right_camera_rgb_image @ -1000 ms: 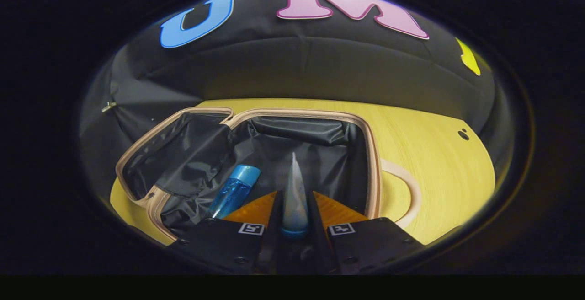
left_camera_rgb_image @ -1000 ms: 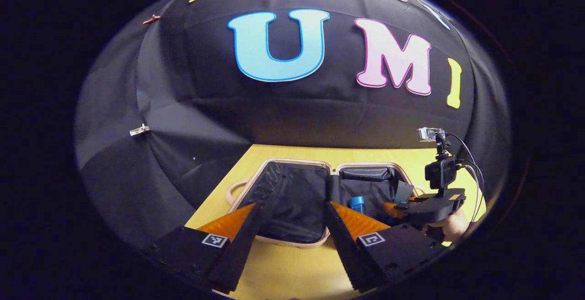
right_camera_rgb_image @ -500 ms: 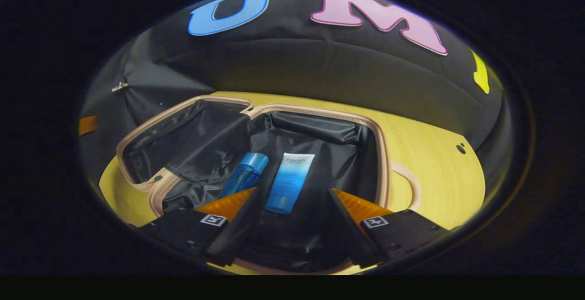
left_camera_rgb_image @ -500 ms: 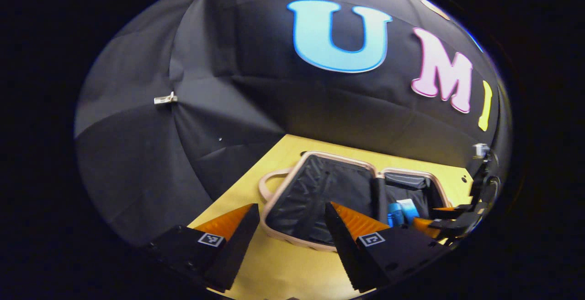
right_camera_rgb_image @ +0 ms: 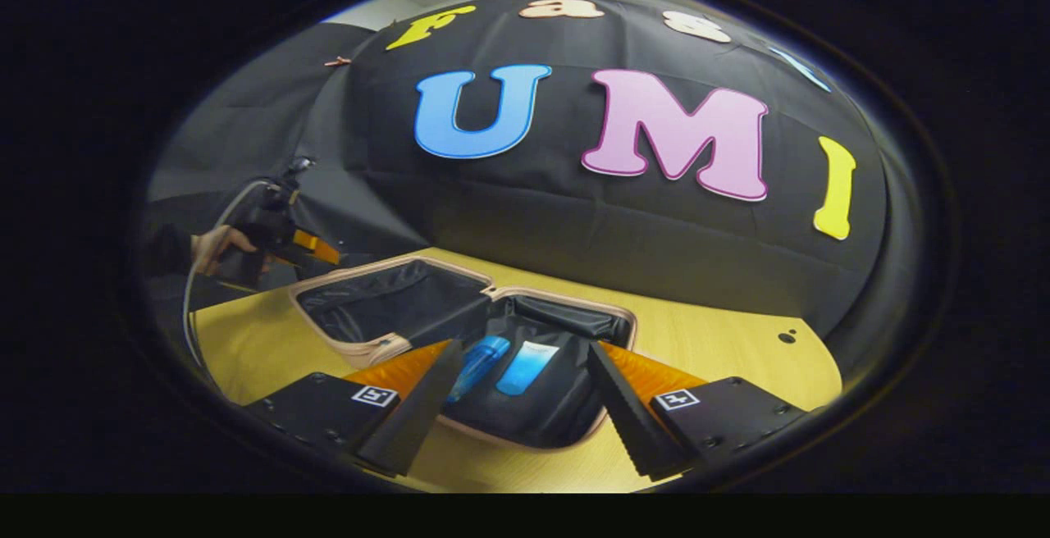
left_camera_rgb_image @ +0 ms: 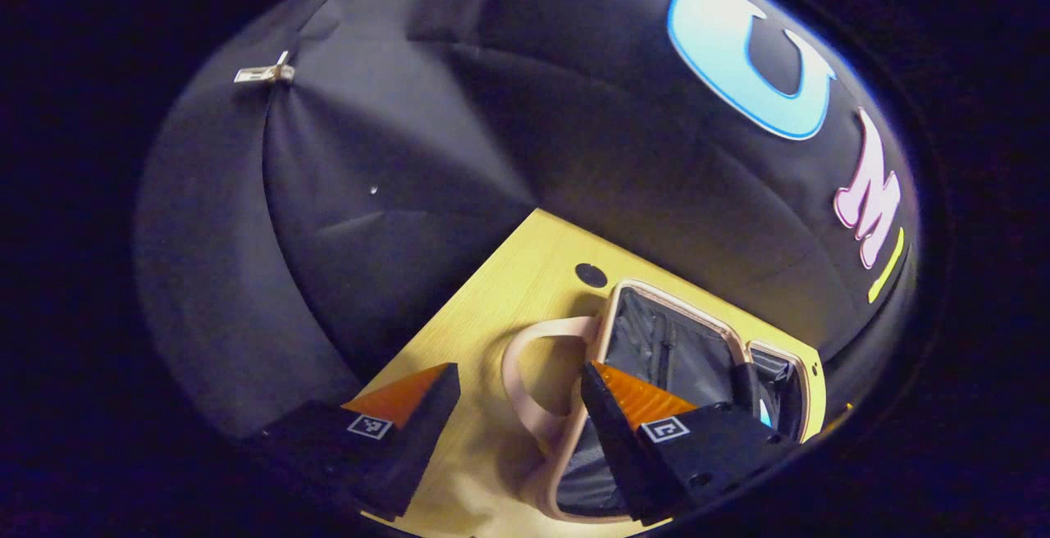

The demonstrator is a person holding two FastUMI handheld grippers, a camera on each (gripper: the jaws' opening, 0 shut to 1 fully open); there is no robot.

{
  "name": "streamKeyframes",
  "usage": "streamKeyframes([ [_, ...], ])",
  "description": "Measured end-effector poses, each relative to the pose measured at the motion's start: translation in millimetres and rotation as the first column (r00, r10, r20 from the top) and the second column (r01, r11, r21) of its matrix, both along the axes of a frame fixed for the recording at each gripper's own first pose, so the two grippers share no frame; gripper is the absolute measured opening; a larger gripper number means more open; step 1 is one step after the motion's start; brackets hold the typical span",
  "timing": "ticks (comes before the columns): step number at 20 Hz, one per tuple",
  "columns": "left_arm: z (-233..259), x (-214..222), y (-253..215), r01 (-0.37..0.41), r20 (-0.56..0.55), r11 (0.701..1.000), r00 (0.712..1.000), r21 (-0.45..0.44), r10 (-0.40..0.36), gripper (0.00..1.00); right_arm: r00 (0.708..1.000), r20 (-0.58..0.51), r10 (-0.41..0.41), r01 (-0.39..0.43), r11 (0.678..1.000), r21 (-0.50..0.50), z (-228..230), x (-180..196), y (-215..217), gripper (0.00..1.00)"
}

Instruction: First open the suitcase, pack the skin care products into it, and then close the suitcase.

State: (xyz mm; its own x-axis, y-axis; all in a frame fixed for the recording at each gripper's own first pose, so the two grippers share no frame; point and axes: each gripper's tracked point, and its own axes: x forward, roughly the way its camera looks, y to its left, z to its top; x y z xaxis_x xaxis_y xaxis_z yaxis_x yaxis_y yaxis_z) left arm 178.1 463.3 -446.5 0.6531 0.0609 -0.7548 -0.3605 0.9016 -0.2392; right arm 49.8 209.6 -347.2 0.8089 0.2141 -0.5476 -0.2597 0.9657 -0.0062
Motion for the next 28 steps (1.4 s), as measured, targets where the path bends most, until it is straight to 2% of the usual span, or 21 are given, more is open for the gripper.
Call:
streamKeyframes([
  [1, -11, 1, 4, -0.015, -0.024, 0.999, 1.0, -0.031, 0.014, 0.94, 1.0, -0.018, 0.006, -0.006, 1.0, 0.003, -2, -11, 0, 0.97],
  [4, -31, 12, -12, -0.012, -0.042, 0.983, 0.999, -0.184, 0.005, 0.82, 0.994, -0.1, 0.051, -0.051, 0.999, 0.003, -18, -39, 3, 0.97],
  [6, -39, 18, -22, -0.018, -0.045, 0.973, 0.999, -0.228, 0.008, 0.74, 0.991, -0.122, 0.062, -0.065, 0.998, -0.015, -22, -45, -4, 0.97],
  [7, -44, 19, -22, -0.036, -0.053, 0.972, 0.998, -0.233, 0.024, 0.69, 0.991, -0.121, 0.056, -0.059, 0.998, -0.021, -22, -44, -9, 0.98],
  [8, -54, 22, -20, -0.064, -0.066, 0.973, 0.997, -0.222, 0.05, 0.51, 0.992, -0.117, 0.044, -0.047, 0.999, -0.021, -21, -42, -14, 0.98],
  [9, -52, 21, -20, -0.063, -0.076, 0.971, 0.996, -0.229, 0.047, 0.28, 0.993, -0.118, 0.03, -0.033, 0.999, -0.019, -20, -41, -17, 0.97],
  [10, -46, 20, -15, -0.057, -0.065, 0.975, 0.997, -0.217, 0.044, 0.27, 0.993, -0.12, 0.019, -0.021, 1.0, -0.017, -20, -42, -21, 0.97],
  [14, 0, 30, -14, 0.005, 0.011, 0.991, 1.0, -0.133, -0.003, 0.09, 0.993, -0.12, 0.013, -0.017, 0.999, -0.03, -18, -43, -34, 0.97],
  [16, 35, 32, -17, 0.051, 0.029, 0.996, 0.998, -0.069, -0.049, 0.07, 0.991, -0.132, 0.018, -0.02, 1.0, -0.014, -12, -43, -38, 0.98],
  [19, 125, 36, -41, 0.1, 0.122, 0.995, 0.988, -0.004, -0.098, 0.07, 0.992, -0.124, 0.037, -0.038, 0.999, -0.011, 14, -38, -54, 0.97],
  [21, 190, 40, -89, 0.143, 0.199, 0.99, 0.97, -0.005, -0.139, 0.06, 0.994, -0.094, 0.049, -0.05, 0.999, -0.015, 38, -33, -69, 0.97],
  [24, 251, 34, -175, 0.239, 0.257, 0.971, 0.938, 0.005, -0.232, 0.06, 0.998, -0.057, 0.04, -0.04, 0.999, -0.011, 73, -29, -91, 0.97],
  [28, 277, 14, -291, 0.321, 0.292, 0.944, 0.899, 0.071, -0.328, 0.06, 1.0, 0.005, 0.005, -0.005, 1.0, 0.025, 121, -27, -119, 0.97],
])
